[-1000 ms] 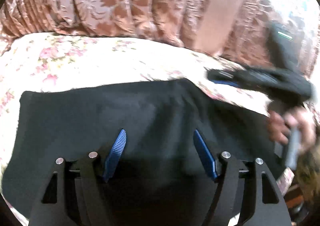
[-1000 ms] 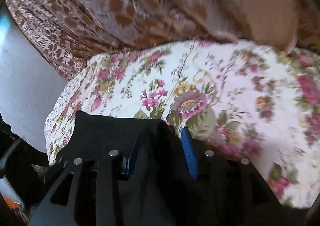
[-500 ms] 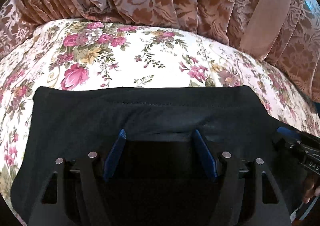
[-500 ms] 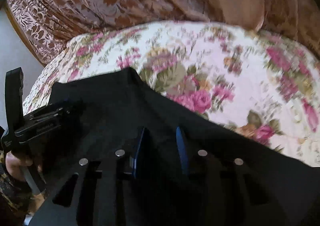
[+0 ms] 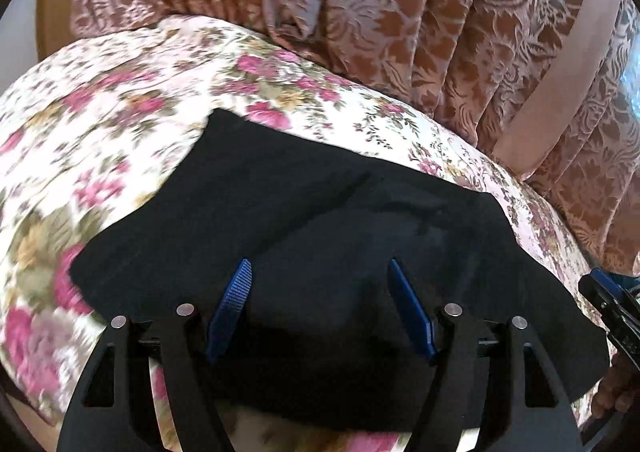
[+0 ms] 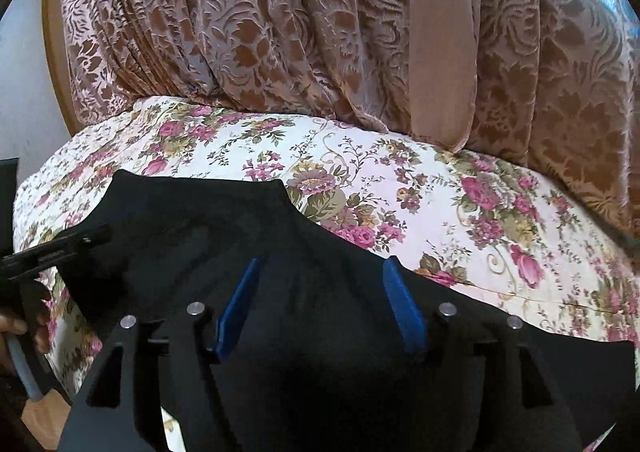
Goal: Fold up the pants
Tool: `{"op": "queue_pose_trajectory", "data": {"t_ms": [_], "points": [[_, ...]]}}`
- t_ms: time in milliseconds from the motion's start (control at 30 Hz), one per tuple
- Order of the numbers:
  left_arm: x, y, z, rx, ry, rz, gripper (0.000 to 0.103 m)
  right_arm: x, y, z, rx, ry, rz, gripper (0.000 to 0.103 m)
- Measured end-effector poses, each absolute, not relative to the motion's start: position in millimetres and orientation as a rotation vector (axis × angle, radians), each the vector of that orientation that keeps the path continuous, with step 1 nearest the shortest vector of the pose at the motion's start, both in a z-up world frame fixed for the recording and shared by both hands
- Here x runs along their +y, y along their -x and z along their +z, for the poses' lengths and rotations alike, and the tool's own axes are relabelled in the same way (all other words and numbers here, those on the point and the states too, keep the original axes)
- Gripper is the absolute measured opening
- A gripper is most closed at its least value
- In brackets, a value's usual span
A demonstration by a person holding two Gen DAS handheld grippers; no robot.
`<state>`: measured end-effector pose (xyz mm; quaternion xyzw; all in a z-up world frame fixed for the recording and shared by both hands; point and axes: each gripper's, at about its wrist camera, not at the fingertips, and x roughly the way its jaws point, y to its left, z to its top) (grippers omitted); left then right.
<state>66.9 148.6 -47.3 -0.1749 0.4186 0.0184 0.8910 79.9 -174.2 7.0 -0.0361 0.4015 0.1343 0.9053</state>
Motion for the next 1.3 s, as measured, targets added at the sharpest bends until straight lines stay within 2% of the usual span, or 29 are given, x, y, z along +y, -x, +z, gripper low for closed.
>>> {"op": "queue_pose_trajectory", "data": {"t_ms": [233, 767, 933, 1133, 1300], "points": [[174, -30, -46, 0.872, 0.417, 0.087, 0.070, -180, -53, 12, 0.801, 0.074, 0.229, 0.073], [174, -16, -42, 0.875, 0.412, 0.109, 0.070, -189, -29, 12, 0.789, 0.104, 0.199, 0.081], [184, -5, -40, 0.882, 0.461, 0.082, 0.070, -194, -29, -8, 0.858, 0.071, 0.221, 0.083], [228, 10, -35, 0.853, 0.657, 0.053, 0.070, -214, -20, -41, 0.960, -0.067, 0.274, 0.080], [258, 11, -35, 0.835, 0.767, 0.056, 0.059, -220, -17, -61, 1.024, -0.104, 0.241, 0.080]]}}
